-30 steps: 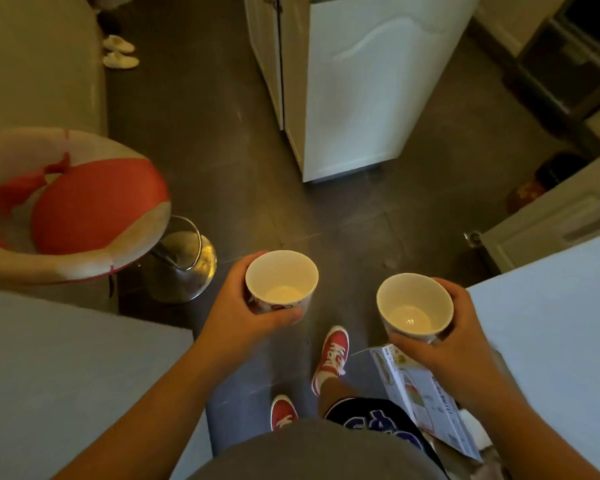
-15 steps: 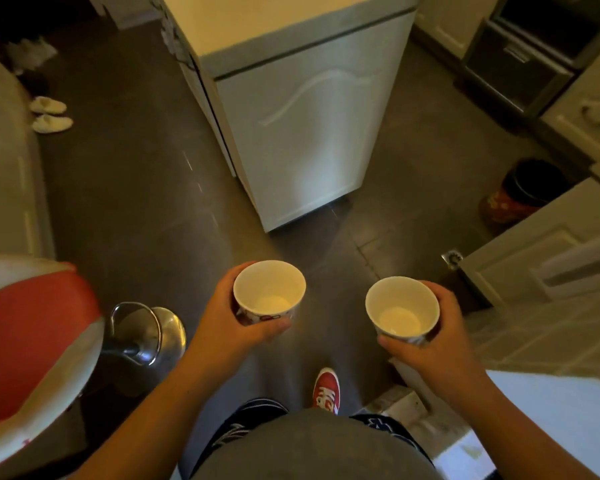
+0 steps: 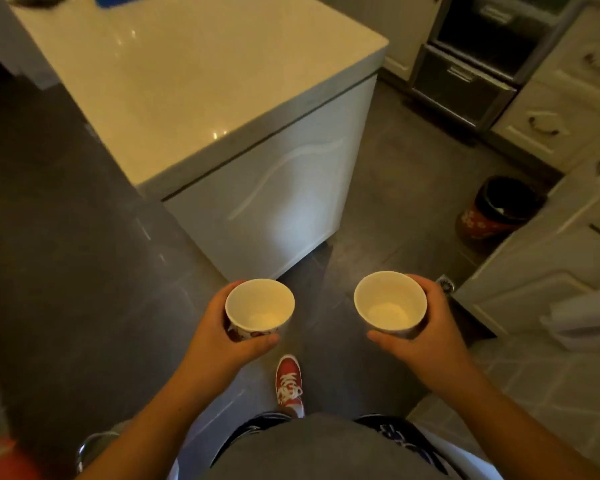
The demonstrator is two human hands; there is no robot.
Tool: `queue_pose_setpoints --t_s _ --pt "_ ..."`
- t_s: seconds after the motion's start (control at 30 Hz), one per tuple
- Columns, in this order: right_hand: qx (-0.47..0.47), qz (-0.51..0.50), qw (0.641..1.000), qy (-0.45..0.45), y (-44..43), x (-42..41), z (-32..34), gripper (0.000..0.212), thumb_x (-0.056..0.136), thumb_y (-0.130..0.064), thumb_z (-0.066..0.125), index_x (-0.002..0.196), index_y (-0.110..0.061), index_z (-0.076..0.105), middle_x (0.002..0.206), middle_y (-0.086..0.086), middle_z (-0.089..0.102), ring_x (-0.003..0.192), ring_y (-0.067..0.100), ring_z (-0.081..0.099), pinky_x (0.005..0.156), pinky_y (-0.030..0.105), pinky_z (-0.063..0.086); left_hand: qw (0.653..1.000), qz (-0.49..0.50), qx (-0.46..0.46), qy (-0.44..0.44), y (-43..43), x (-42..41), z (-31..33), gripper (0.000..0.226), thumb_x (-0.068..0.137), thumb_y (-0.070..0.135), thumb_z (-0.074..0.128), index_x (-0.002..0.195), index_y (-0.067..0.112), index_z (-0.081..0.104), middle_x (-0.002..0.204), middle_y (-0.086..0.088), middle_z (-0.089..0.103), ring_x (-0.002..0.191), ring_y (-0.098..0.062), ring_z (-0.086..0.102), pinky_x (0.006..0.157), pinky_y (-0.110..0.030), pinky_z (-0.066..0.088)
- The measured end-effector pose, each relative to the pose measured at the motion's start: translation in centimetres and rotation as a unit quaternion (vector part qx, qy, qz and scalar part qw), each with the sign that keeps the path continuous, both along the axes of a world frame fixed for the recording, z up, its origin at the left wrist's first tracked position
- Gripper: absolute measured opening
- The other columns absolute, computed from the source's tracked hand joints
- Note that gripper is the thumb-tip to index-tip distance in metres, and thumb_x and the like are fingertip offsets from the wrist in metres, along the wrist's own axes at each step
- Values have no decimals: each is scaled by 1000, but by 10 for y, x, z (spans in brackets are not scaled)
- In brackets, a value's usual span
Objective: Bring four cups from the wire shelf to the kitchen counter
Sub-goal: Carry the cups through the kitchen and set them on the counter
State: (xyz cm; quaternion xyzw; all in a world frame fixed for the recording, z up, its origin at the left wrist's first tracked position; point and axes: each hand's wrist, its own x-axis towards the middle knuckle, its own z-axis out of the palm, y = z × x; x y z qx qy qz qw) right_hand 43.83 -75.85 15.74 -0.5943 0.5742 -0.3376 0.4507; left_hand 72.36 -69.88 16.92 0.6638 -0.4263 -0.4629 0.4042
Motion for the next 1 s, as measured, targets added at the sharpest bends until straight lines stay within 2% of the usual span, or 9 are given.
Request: queue_pose_setpoints --t_s 0.07,0.13,0.23,0.33,0.53,0.67,0.77,0.9,1.0 --pt "1 -31 1000 8 -15 -5 3 86 47 -39 90 116 -54 41 109 -47 49 104 -22 49 73 3 44 999 -50 -7 12 -41 -1 3 78 52 38 82 121 41 47 119 18 57 105 5 58 71 -6 51" --pt "1 -73 997 25 -27 -16 4 89 49 -33 92 115 -59 39 108 -51 46 104 -25 47 73 5 42 995 -96 -7 28 -82 -7 4 77 53 37 84 121 42 48 118 18 59 106 5 59 74 -8 52" --pt "19 -139 990 35 -39 -39 6 88 43 -51 86 116 -62 37 110 -49 46 105 -25 45 79 11 42 986 -159 -11 43 -142 -30 2 83 55 31 93 124 42 49 115 23 62 108 -1 60 75 -12 54" --pt "48 -198 979 19 -51 -68 4 92 39 -63 82 118 -63 36 114 -44 48 106 -20 49 80 17 45 977 -206 -30 36 -198 -70 -1 80 51 37 87 122 37 50 111 30 62 105 1 61 75 -10 51" --pt "54 -275 960 1 -99 -136 -17 88 39 -51 86 113 -65 41 111 -44 52 104 -20 51 80 20 45 961 -271 -20 44 -305 -165 -8 78 50 45 88 118 44 50 109 36 60 104 5 60 72 -9 51" --pt "53 -274 960 1 -155 -178 -22 89 44 -36 90 110 -68 40 110 -47 51 104 -21 51 80 16 43 959 -279 -5 45 -364 -213 -8 79 50 41 86 119 45 48 112 29 62 107 6 59 75 -8 51" --pt "52 -256 965 -6 -206 -202 -23 89 42 -38 90 112 -64 40 108 -48 48 103 -22 49 80 13 42 965 -258 -10 37 -398 -233 -4 77 52 37 83 120 43 48 117 21 59 105 8 58 74 -5 49" --pt "50 -197 979 -2 -298 -224 -16 93 51 -20 94 115 -59 37 113 -37 46 107 -12 49 84 19 44 976 -217 -8 16 -444 -238 3 76 54 39 83 120 45 46 111 33 60 107 9 56 75 -3 48" --pt "44 -163 986 1 -367 -230 -12 94 52 -25 93 115 -61 35 114 -37 46 107 -11 48 86 21 44 983 -184 -2 -8 -474 -230 4 79 54 40 84 122 46 45 110 41 56 107 11 54 74 -5 50"
